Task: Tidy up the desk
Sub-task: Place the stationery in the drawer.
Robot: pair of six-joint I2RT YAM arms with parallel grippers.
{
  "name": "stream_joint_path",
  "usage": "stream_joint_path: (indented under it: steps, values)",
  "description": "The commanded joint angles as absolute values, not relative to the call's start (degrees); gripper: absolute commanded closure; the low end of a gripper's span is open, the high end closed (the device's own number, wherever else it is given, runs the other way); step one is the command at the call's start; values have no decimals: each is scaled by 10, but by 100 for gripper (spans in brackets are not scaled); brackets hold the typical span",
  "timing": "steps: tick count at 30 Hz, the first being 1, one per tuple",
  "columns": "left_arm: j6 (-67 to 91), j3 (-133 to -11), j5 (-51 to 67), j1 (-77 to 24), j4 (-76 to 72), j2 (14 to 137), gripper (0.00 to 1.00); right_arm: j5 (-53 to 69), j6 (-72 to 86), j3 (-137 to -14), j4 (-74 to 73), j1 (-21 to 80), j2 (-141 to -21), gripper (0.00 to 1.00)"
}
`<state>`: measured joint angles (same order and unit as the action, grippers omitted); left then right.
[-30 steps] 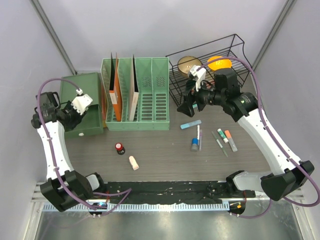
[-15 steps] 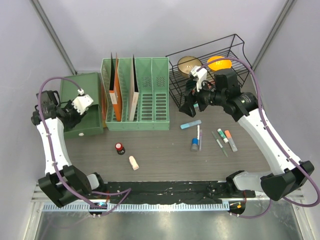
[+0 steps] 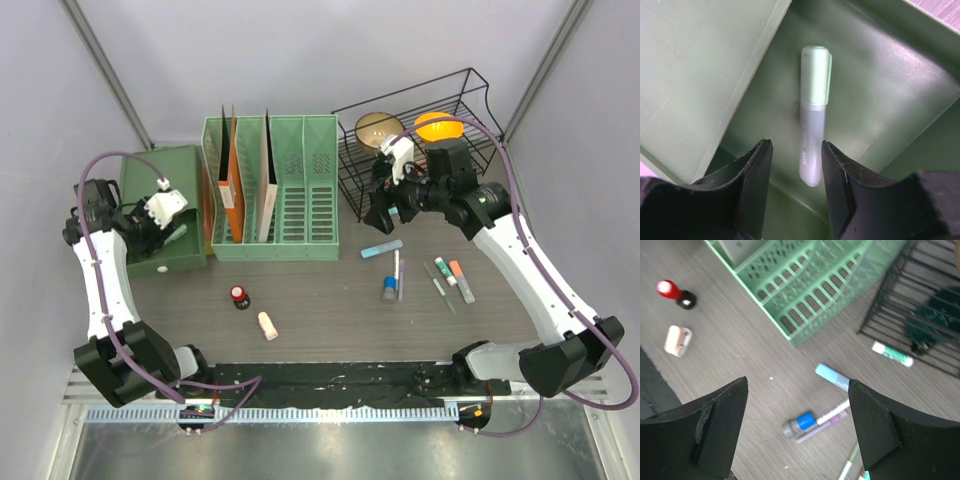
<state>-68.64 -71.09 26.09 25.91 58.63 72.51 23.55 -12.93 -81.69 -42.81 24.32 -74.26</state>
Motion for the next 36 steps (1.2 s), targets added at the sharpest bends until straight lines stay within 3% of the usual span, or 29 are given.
stream_joint_path:
  steps: [1, 4, 7, 14, 27, 36]
  values:
    - [-701, -730, 265, 262, 592, 724, 51, 171, -156, -790, -440, 221, -746, 14]
    - [-697, -731, 272, 262, 587, 720, 50, 158, -180, -768, -455, 191, -758, 14]
    - [-674, -744, 285, 262, 576, 714, 43, 149, -228, -739, -464, 175, -775, 16]
    - [-607, -813, 337, 263, 584, 708, 0, 137, -332, -713, -471, 176, -840, 17]
    - [-528, -884, 431, 264, 629, 685, 0, 105, -475, -735, -465, 213, -973, 17]
    - [-527, -864, 448, 264, 651, 636, 0, 98, -519, -774, -453, 236, -1049, 17]
